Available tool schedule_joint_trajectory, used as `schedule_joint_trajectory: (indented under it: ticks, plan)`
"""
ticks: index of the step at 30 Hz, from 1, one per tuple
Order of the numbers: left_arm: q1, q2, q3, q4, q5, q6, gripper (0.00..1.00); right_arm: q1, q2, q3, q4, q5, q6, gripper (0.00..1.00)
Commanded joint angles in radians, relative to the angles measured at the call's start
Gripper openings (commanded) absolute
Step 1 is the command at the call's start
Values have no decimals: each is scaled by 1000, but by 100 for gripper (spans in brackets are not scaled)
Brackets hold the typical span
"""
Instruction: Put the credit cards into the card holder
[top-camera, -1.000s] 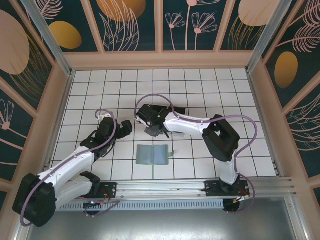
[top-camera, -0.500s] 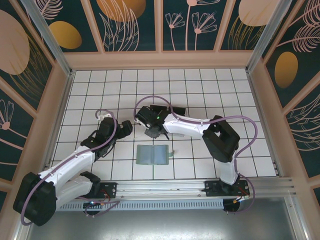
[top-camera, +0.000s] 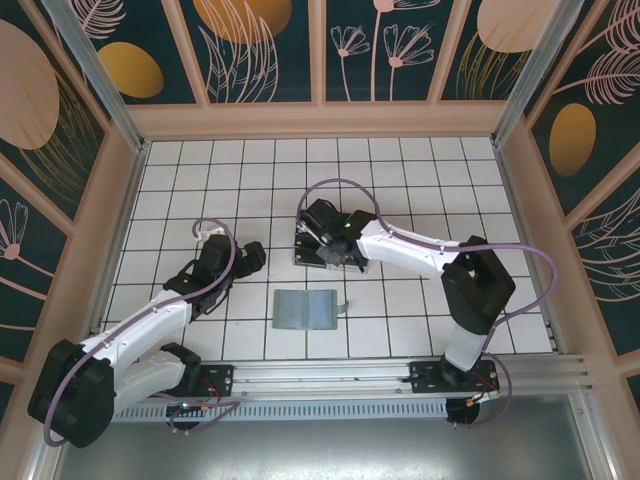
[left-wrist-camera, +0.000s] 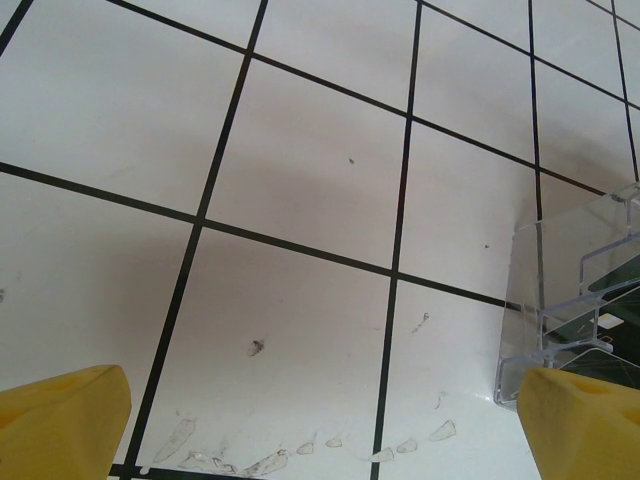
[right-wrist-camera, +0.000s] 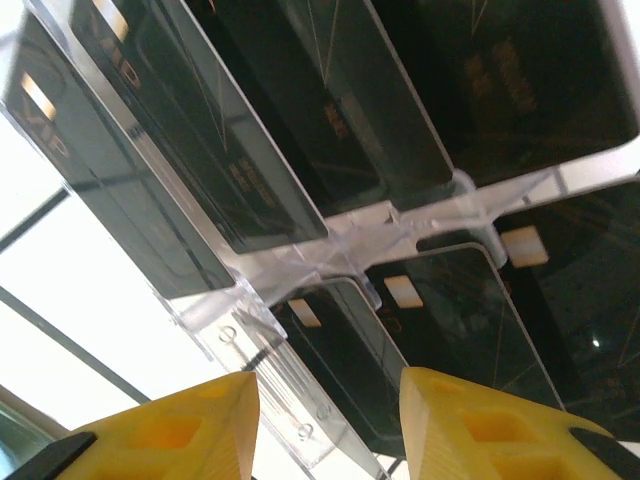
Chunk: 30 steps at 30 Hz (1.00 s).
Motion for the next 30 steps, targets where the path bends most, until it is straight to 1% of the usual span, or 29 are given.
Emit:
schedule_joint_trajectory:
  ticks: [1,12,22,30]
  plan:
    - [9,7,14,23,9,-9,99,-5,-15,-22,-32,42,-7,42]
    - [9,-5,12,18,6,-3,99,-7,48,-18,-45,105,-8,44]
    - [9,4,12,26,4,1,99,-2,70,-40,-41,109,5,44]
    - [9,9,11,30,8,0,99,8,78,-53,-44,94,19,42]
